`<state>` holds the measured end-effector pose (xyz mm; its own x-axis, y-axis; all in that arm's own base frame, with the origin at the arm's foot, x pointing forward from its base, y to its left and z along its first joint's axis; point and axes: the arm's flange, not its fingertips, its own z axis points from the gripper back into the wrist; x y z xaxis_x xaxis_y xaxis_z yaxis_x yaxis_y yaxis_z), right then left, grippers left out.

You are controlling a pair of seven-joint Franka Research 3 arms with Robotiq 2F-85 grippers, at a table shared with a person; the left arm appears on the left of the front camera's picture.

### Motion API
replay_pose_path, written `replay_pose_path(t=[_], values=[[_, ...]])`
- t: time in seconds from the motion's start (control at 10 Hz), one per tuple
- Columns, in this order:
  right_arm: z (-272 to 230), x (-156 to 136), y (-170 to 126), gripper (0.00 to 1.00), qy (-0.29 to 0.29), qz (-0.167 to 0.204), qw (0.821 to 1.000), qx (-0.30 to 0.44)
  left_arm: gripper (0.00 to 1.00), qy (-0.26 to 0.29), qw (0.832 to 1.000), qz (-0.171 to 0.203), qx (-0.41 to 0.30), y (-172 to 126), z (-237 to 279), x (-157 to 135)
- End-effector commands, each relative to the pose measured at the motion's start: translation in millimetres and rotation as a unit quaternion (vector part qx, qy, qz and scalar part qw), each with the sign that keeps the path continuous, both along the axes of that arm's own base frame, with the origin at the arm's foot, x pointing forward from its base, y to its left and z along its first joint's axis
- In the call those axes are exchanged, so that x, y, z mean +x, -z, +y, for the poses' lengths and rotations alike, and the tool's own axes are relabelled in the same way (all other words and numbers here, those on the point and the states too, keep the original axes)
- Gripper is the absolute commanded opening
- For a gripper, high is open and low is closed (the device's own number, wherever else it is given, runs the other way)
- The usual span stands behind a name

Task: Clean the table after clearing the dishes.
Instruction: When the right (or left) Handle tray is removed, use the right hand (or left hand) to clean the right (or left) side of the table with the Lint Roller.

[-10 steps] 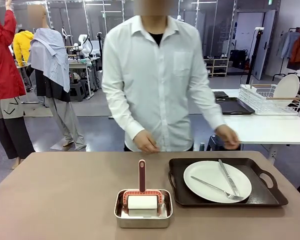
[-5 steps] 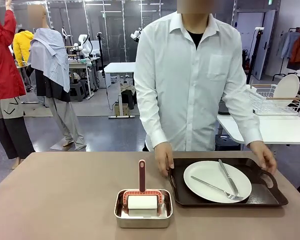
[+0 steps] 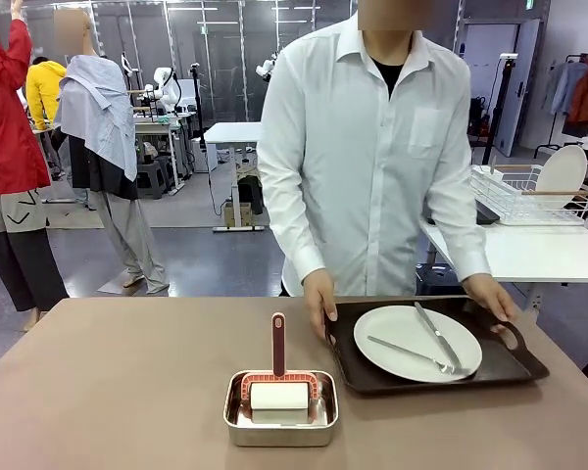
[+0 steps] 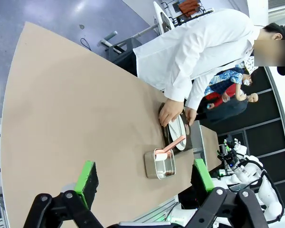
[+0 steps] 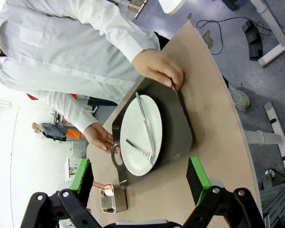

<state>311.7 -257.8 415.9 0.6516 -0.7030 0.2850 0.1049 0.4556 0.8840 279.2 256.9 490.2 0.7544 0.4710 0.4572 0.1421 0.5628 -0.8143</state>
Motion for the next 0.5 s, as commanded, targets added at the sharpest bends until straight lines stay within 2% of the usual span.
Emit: replay_pose_path(t=[0.0, 0.4], values=[[0.3, -0.6, 0.7, 1.0, 0.002, -0.01, 1.0, 0.002, 1.0, -0.002, 1.0, -0.003, 0.0, -1.1, 0.8, -0.2], [0.3, -0.6, 0.7, 1.0, 0.002, -0.01, 1.0, 0.002, 1.0, -0.002, 1.0, -0.003, 0.0, -1.1, 0.8, -0.2]])
